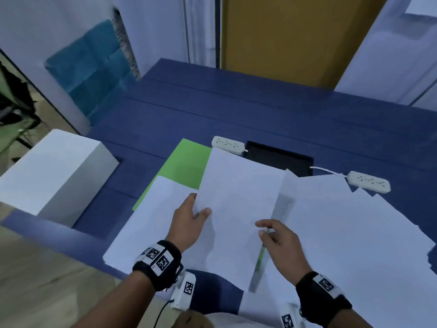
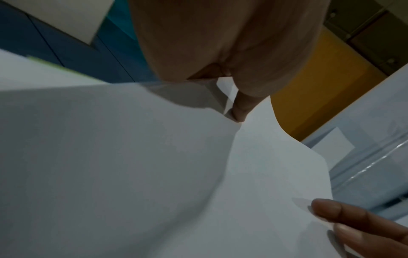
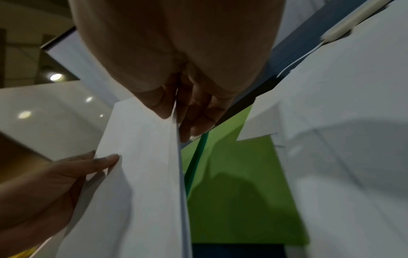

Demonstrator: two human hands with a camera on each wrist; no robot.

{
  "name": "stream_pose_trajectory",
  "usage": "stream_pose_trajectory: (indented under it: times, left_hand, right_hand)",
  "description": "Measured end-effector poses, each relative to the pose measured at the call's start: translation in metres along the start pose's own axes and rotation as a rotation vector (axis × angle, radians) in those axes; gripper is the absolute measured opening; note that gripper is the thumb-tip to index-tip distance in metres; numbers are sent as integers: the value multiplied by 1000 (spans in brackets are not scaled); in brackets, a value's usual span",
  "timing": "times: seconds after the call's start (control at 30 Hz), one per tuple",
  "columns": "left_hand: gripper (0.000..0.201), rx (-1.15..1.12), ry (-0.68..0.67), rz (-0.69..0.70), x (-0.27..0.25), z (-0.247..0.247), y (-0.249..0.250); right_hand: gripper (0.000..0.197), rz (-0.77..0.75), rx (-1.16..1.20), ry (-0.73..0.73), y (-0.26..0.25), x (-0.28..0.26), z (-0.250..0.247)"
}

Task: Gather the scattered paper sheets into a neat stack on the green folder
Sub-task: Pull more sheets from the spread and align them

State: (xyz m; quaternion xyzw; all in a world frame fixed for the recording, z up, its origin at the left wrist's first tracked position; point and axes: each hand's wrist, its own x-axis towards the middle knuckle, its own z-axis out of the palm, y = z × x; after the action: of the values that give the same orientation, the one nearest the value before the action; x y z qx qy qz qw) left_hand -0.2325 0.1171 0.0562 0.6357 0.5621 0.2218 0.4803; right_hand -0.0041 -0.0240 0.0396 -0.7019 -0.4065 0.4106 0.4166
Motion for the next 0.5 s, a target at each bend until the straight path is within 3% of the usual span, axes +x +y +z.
stream_pose_trajectory:
  times: [0.13, 0.3, 0.5]
  left_hand:
    - [53, 141, 33, -60, 20, -60, -43]
    - [49, 248, 45, -158, 43, -117, -102]
    - [46, 247, 37, -250, 64, -142, -148]
  right_hand:
    - [25, 13, -75, -206, -17, 17, 54]
    - [30, 54, -262, -489, -32, 43, 116]
    - [48, 180, -349, -643, -38, 77, 174]
